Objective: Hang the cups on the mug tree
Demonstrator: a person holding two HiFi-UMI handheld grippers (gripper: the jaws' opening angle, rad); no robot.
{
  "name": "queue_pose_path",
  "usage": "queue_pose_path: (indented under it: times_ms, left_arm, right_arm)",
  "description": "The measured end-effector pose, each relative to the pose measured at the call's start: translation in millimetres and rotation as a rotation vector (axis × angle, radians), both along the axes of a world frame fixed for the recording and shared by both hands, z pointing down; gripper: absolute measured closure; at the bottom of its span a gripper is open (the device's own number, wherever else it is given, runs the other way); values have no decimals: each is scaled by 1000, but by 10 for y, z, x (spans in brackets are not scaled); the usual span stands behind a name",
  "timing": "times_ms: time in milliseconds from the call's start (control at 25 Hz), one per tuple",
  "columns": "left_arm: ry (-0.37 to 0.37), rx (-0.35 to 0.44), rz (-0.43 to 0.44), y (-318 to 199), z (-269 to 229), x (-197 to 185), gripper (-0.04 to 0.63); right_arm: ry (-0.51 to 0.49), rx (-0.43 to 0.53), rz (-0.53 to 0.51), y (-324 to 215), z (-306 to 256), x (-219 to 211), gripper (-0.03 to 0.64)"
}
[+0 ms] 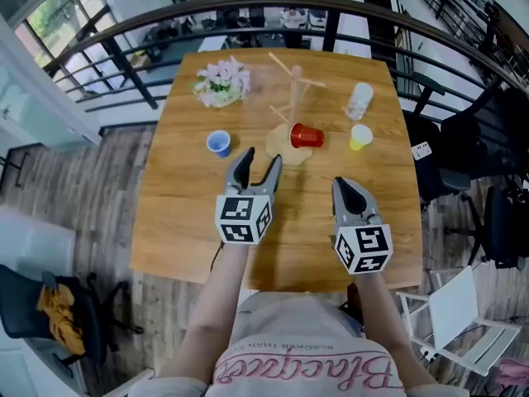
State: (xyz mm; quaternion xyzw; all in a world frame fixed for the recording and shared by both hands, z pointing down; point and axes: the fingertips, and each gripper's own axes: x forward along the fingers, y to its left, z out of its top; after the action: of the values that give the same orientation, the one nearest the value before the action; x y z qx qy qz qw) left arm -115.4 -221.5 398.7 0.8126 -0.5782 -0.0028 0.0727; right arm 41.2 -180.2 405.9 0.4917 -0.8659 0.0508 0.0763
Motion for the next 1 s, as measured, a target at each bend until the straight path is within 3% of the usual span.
queue_pose_path:
  times_ms: [640,1000]
  left_arm:
    - [-122,-50,-142,-48,429,-896,347]
    - [-115,-125,-207,-267,836,-1348,345]
  right_arm:
    - [33,-23,-114,-119,212,-682,615]
    - [63,-78,-144,-250,533,-913,615]
